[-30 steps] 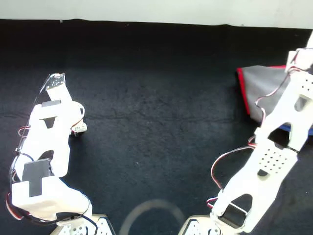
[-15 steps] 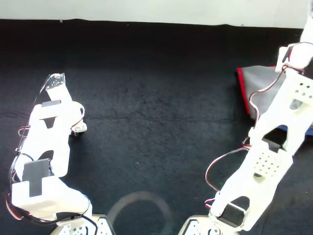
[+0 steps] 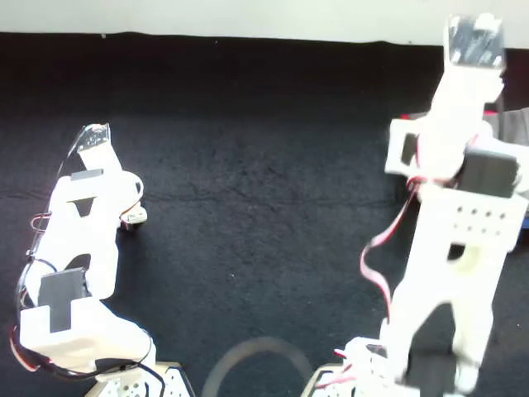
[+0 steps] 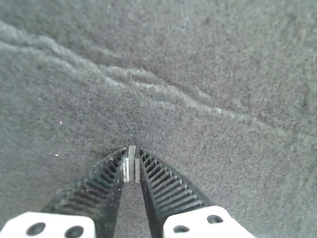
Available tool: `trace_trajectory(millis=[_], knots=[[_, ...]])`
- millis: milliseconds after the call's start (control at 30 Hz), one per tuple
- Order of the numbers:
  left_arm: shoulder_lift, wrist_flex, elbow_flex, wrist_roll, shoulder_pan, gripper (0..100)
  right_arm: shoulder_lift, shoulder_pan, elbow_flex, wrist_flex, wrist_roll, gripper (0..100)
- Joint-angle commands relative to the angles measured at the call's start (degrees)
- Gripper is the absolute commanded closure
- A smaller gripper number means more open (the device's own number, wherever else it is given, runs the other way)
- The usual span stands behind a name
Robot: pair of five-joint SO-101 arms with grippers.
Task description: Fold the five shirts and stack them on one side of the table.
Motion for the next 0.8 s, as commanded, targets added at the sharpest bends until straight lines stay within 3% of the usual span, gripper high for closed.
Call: trace_trajectory(millis=[0, 100, 267, 600, 667, 767], knots=[[0.2, -0.3, -1.5, 0.6, 0.7, 99, -15.8, -0.6, 32.2, -17.2, -0.6, 99.1], [0.2, -0.3, -1.5, 0.6, 0.7, 99, -24.1, -0.6, 53.0, -29.5, -0.5, 99.1], [0.2, -0.3, -1.5, 0.6, 0.7, 99, -29.9, -0.6, 73.5, -37.6, -0.3, 99.1], [0.1, 0.0, -1.5, 0.4, -0.1, 99, -33.6, -0.5, 95.1, -56.9, -0.6, 99.1], [-0.4, 1.4, -1.9, 0.4, -2.9, 99, -33.6, -0.3, 96.7, -57.2, -0.6, 99.1], [0.0, 9.8, -6.9, 0.2, -10.0, 98, -33.6, -0.6, 96.8, -57.2, -0.6, 99.1]])
